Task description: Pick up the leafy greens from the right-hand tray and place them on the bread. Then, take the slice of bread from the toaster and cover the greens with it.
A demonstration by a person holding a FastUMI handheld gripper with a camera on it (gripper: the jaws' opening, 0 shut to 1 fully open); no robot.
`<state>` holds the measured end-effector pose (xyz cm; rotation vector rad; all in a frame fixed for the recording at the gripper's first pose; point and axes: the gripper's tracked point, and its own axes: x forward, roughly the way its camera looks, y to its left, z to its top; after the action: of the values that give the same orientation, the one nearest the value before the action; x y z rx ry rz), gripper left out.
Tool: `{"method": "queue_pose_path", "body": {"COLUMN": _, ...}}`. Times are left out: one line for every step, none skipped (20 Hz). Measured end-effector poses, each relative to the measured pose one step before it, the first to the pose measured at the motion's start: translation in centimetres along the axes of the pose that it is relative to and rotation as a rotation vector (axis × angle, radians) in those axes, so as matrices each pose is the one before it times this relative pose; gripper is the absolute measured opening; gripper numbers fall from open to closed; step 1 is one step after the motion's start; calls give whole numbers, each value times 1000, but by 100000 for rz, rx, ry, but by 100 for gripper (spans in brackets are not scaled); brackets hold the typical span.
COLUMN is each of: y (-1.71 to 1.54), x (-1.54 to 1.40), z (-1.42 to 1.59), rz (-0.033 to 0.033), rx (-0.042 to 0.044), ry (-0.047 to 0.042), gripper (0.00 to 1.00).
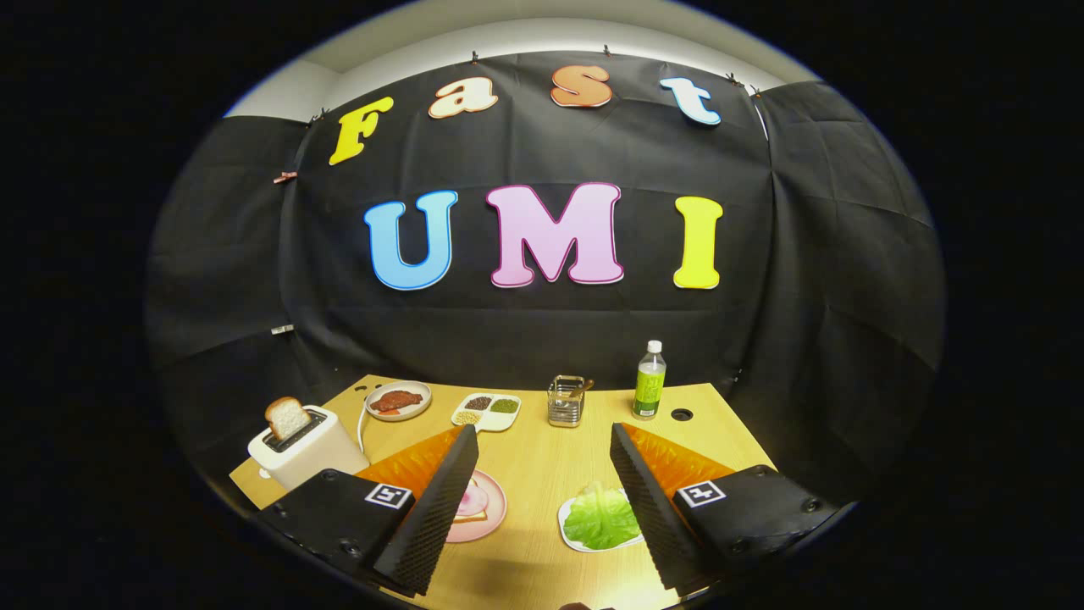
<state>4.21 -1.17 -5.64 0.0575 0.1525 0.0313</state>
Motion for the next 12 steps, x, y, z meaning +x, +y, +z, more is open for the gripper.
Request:
{"method": "queue_pose_path", "body": {"y": -355, "x": 454, "z": -655, "rz": -310, "rx": -85, "ry": 1490, "gripper": 98}}
{"method": "queue_pose_path", "body": {"y": -396, "x": 451, "z": -652, "rz": -466, "rx": 221, "ry": 1641, "gripper": 98}}
{"method": "queue_pose_path", "body": {"y": -494, "x": 519, "z": -781, "rz": -306, "rx": 576, "ry": 2024, "gripper": 98}}
{"method": "queue_pose_path", "body": {"y": -339, "x": 541, "z": -770, "rz": -217, "rx": 461, "ry": 1747, "gripper": 97}}
{"method": "queue_pose_path", "body": {"y": -464, "x": 601, "z": -736, "rz": -383, "rx": 138, "ry": 1901, "gripper": 98}}
{"method": "queue_pose_path", "body": {"y": -510, "x": 629, "z": -825, "rz": -427, "rx": -207, "ry": 2087, "gripper": 98}}
{"method": "queue_pose_path", "body": {"y": -504, "x": 729, "z": -905, "rz": -383, "rx": -289, "ry": 2312, "gripper": 98}}
{"method": "queue_pose_path", "body": {"y": -439, "x": 701, "z": -1054, "rz": 108, "rx": 33, "ry": 2547, "gripper": 98}}
{"method": "queue_pose_path", "body": {"y": -308, "x": 710, "z": -1080, "rz": 662, "rx": 413, "ry": 2600, "gripper": 98}}
{"method": "queue_pose_path", "body": {"y": -307, "x": 758, "z": -979, "rz": 347, "rx": 473, "ry": 2597, "gripper": 97}}
{"method": "queue_pose_path", "body": {"y": -412, "x": 733, "z": -999, "rz": -15, "rx": 392, "ry": 2329, "gripper": 97}}
{"method": "queue_pose_path", "body": {"y": -444, "x": 800, "z": -1043, "rz": 30, "rx": 448, "ry": 2661, "gripper": 97}}
